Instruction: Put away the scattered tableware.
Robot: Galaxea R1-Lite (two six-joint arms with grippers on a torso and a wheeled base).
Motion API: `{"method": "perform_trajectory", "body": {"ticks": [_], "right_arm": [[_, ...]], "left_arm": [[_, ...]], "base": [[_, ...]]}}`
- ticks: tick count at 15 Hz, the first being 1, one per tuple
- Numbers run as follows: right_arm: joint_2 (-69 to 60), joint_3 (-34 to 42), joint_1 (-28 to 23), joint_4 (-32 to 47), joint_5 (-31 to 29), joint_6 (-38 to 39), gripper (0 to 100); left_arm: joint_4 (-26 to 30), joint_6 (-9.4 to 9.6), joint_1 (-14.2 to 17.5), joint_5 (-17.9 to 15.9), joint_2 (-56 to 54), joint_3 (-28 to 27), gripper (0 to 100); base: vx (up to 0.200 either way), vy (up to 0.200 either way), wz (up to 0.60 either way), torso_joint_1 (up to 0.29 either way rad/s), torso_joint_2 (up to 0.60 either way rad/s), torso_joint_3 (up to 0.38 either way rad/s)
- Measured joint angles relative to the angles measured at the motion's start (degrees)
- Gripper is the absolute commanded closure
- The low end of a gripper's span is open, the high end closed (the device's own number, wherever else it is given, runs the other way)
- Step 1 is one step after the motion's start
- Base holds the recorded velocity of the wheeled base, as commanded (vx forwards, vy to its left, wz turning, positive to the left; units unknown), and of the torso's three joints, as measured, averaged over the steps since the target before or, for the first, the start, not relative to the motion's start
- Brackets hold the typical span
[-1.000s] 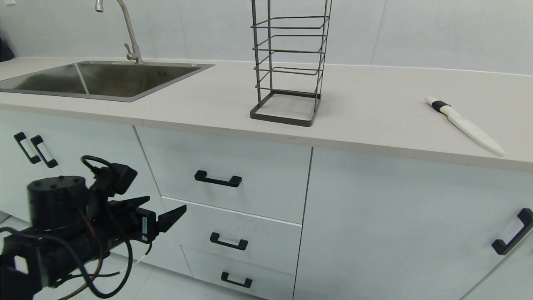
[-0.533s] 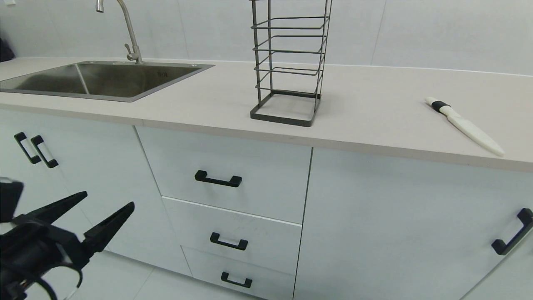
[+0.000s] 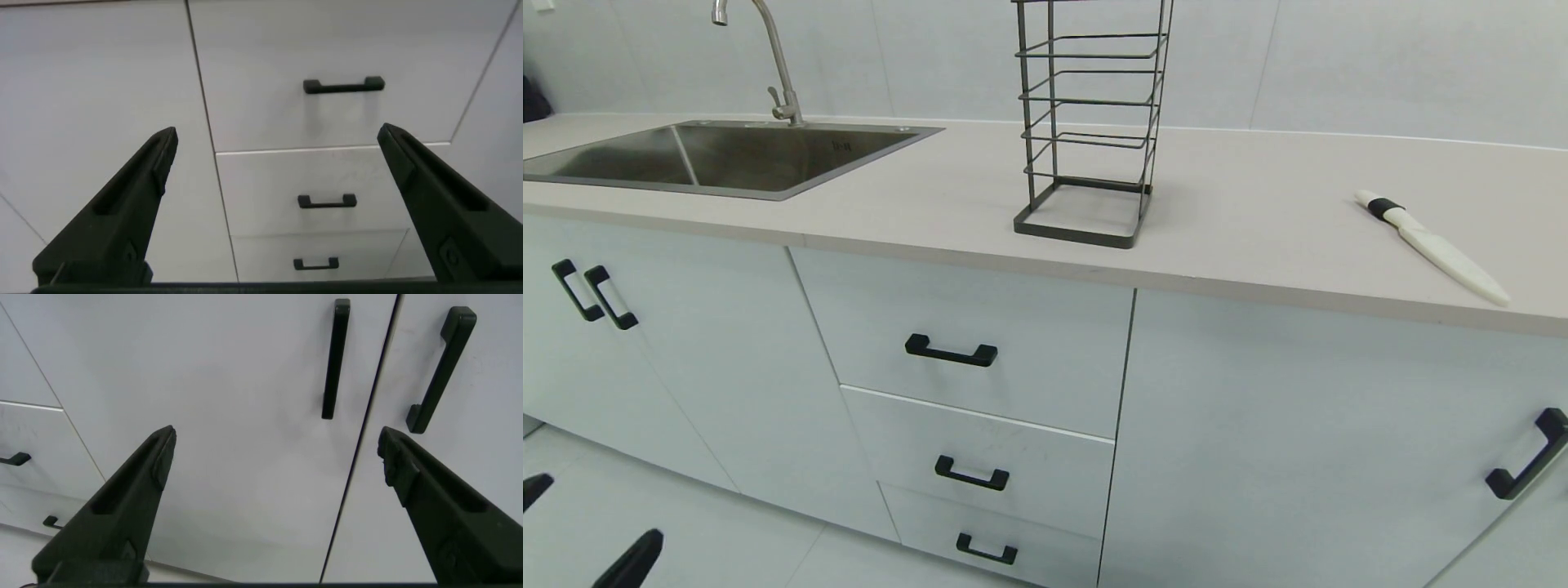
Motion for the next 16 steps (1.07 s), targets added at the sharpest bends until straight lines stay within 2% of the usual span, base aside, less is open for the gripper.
{"method": "perform_trajectory", "body": {"ticks": [3, 6, 7, 8, 11, 15, 16], "right_arm": [[0.0, 0.0, 0.0, 0.0, 0.0, 0.0, 0], [0.0, 0.0, 0.0, 0.0, 0.0, 0.0, 0], [0.0, 0.0, 0.0, 0.0, 0.0, 0.0, 0], [0.0, 0.0, 0.0, 0.0, 0.0, 0.0, 0], [0.0, 0.0, 0.0, 0.0, 0.0, 0.0, 0], [0.0, 0.0, 0.0, 0.0, 0.0, -0.1, 0], [0.0, 0.0, 0.0, 0.0, 0.0, 0.0, 0]], "left_arm": [[14.4, 0.85, 1.0, 0.0, -12.1, 0.4, 0], [24.1, 2.95, 3.5, 0.1, -20.1, 0.5, 0], [26.4, 3.78, 3.8, 1.8, -21.4, 0.5, 0], [27.4, 3.72, 4.0, 3.9, -22.4, 0.5, 0], [27.9, -0.37, 4.2, 8.3, -23.7, 0.6, 0], [28.0, -1.16, 4.2, 8.6, -24.0, 0.7, 0], [28.0, -1.26, 4.2, 8.6, -24.0, 0.7, 0]], "base": [[0.0, 0.0, 0.0, 0.0, 0.0, 0.0], [0.0, 0.0, 0.0, 0.0, 0.0, 0.0], [0.0, 0.0, 0.0, 0.0, 0.0, 0.0], [0.0, 0.0, 0.0, 0.0, 0.0, 0.0], [0.0, 0.0, 0.0, 0.0, 0.0, 0.0], [0.0, 0.0, 0.0, 0.0, 0.0, 0.0], [0.0, 0.0, -0.6, 0.007, 0.0, 0.002]]}}
